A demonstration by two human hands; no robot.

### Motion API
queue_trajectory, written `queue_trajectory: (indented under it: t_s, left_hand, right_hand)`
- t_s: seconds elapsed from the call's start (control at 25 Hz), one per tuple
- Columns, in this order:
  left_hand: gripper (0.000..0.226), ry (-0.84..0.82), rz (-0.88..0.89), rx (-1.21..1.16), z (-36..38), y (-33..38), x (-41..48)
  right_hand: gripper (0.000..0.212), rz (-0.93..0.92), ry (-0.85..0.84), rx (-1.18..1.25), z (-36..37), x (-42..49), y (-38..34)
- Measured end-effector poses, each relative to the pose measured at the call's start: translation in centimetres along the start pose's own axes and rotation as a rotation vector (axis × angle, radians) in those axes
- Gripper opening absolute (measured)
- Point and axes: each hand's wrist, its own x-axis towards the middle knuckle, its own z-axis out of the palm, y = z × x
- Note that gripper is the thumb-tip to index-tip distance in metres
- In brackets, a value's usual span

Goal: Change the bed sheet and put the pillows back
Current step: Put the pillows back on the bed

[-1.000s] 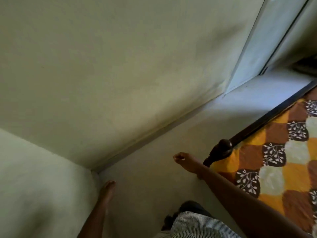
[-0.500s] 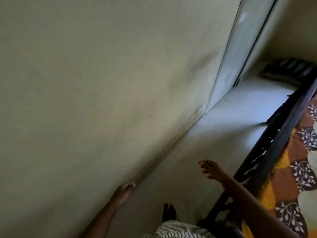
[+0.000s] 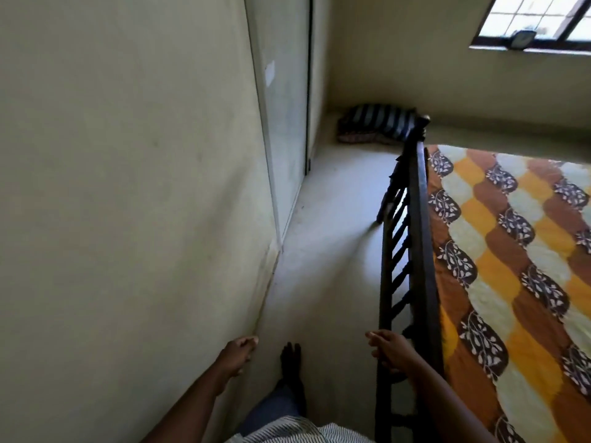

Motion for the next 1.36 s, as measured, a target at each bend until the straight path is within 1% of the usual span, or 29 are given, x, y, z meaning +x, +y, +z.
queue_trajectory:
  t_s: [0.08, 0.16, 0.28, 0.4, 0.56, 0.72, 0.84, 0.92, 1.0, 1.12, 1.24, 1.36]
  left_hand:
    - [0.023, -0.041, -0.003, 0.018, -0.5, 4.7, 4.3]
    - [0.019, -0.062, 0.008, 0.045, -1.3, 10.6, 8.4]
    - [0.02, -0.12, 0.092, 0.083, -1.5, 19.7, 14.0]
    - [0.019, -0.193, 0.156, 0.088, -0.3, 28.2, 19.0]
    - [0.022, -0.269, 0.217, 0.15, 2.4, 39.2, 26.6]
    - [0.024, -0.274, 0.217, 0.176, 4.0, 49.1, 33.3]
    - [0.023, -0.241, 0.239, 0.183, 4.6, 58.3, 38.2]
    - [0.023, -0.225, 0.256, 0.167, 5.0, 63.5, 41.3]
    - [0.027, -0.216, 0.24, 0.152, 5.3, 67.2, 43.7]
    - [0.03, -0.202, 0.208, 0.131, 6.4, 72.7, 49.2]
    - [0.032, -0.204, 0.162, 0.115, 8.1, 78.9, 55.7]
    - [0.032, -0.208, 0.122, 0.126, 9.5, 85.5, 61.2]
  right_hand:
    - [0.021, 0.024, 0.037, 0.044, -2.0, 2.2, -3.5]
    - [0.021, 0.023, 0.074, 0.08, -4.1, 4.2, -7.7]
    - [0.024, -0.007, 0.144, 0.157, -6.9, 8.3, -13.5]
    - [0.023, -0.025, 0.198, 0.225, -9.4, 12.2, -18.7]
    - [0.021, -0.062, 0.205, 0.271, -13.8, 19.6, -25.2]
    - [0.025, -0.058, 0.189, 0.321, -19.5, 27.5, -32.5]
    - [0.018, -0.085, 0.19, 0.312, -25.3, 33.1, -40.8]
    - [0.025, -0.11, 0.196, 0.258, -28.4, 37.5, -45.4]
    - [0.029, -0.111, 0.176, 0.25, -30.6, 40.9, -49.2]
    - [0.027, -0.08, 0.151, 0.248, -34.5, 47.0, -54.9]
    - [0.024, -0.095, 0.176, 0.28, -38.7, 53.5, -60.4]
    - [0.027, -0.066, 0.191, 0.358, -42.5, 58.2, -65.2]
